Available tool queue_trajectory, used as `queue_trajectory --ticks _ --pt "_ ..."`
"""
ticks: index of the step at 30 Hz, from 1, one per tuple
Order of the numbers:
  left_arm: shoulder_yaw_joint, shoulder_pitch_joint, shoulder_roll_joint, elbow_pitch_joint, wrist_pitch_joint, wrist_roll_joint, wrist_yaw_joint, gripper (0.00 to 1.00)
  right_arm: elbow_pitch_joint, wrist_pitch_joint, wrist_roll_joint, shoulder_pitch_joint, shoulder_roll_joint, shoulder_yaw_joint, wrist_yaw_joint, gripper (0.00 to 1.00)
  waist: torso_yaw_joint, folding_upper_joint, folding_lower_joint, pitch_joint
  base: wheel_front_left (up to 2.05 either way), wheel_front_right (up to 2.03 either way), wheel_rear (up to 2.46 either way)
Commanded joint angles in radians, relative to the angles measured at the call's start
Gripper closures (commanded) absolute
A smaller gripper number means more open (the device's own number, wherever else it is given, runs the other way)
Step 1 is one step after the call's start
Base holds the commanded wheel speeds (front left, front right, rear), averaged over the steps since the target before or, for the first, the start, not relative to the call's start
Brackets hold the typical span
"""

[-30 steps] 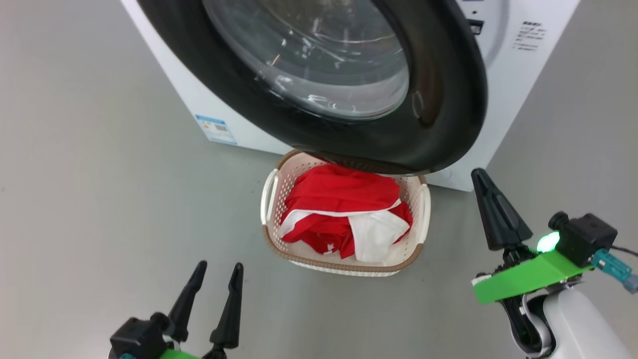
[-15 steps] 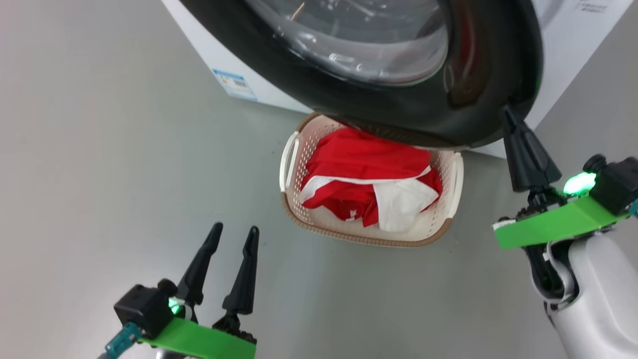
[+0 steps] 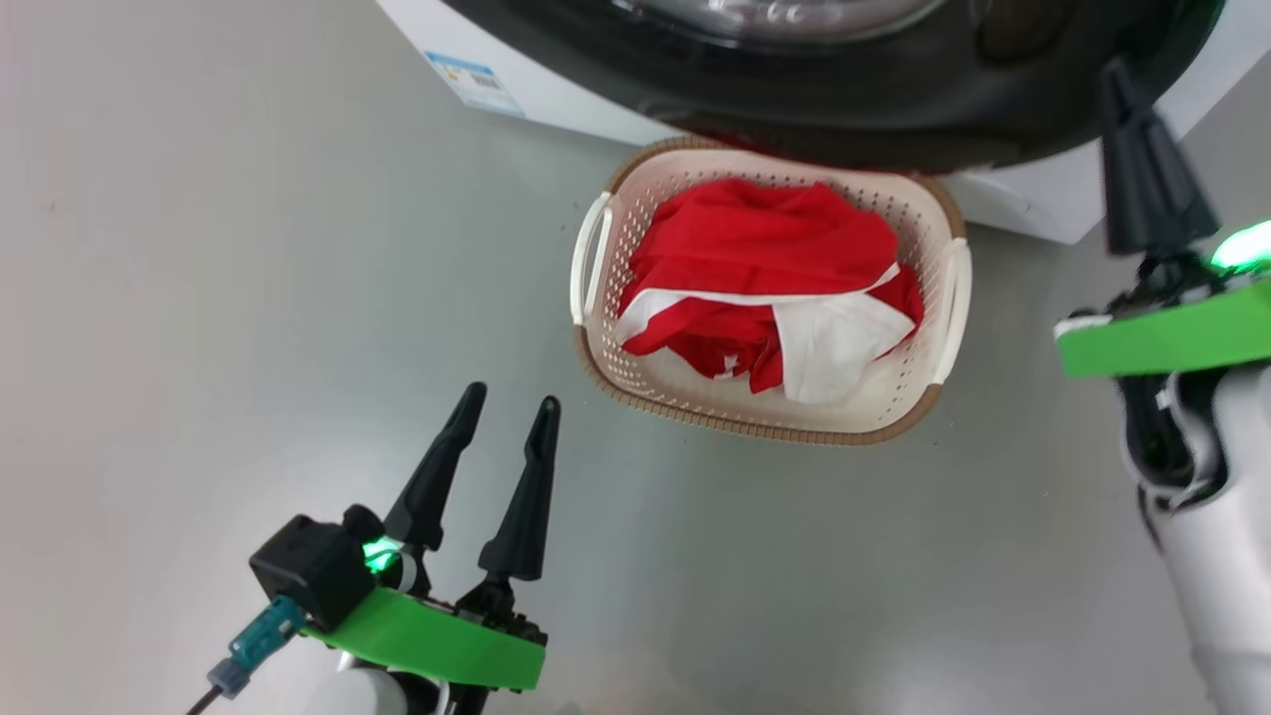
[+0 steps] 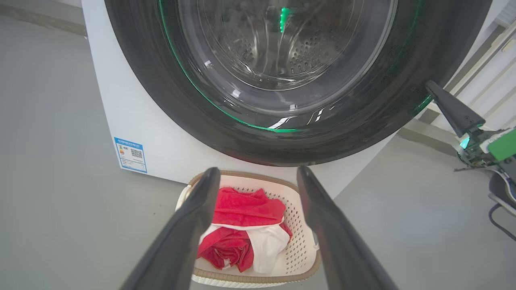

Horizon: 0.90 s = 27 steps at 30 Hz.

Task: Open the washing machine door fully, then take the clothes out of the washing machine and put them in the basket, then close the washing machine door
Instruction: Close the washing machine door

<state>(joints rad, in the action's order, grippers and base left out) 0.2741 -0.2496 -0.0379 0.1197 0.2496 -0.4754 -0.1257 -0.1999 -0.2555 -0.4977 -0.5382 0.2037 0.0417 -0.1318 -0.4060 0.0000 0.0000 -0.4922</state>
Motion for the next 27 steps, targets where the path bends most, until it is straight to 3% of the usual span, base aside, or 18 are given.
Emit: queue_trajectory --ticks 1,16,27 --pt "-0.023 -0.017 -0.012 -0.029 0.012 -0.012 -0.005 0.00 0.022 -0.006 -0.011 -0.035 0.005 0.003 0.001 1.00 -0.014 0.0000 0.0000 -0.036 0.00 0.00 0.00" --pt "0.000 -0.058 -0.012 -0.043 0.012 -0.029 -0.005 0.00 0.030 -0.006 -0.011 -0.157 0.024 -0.059 0.001 1.00 -0.035 0.0000 0.0000 -0.092 0.00 0.00 0.00" --pt "-0.021 -0.066 -0.012 -0.025 0.012 -0.007 -0.005 0.00 0.031 -0.006 -0.007 -0.101 0.014 0.013 0.001 1.00 -0.003 0.0000 0.0000 -0.058 0.00 0.00 0.00"
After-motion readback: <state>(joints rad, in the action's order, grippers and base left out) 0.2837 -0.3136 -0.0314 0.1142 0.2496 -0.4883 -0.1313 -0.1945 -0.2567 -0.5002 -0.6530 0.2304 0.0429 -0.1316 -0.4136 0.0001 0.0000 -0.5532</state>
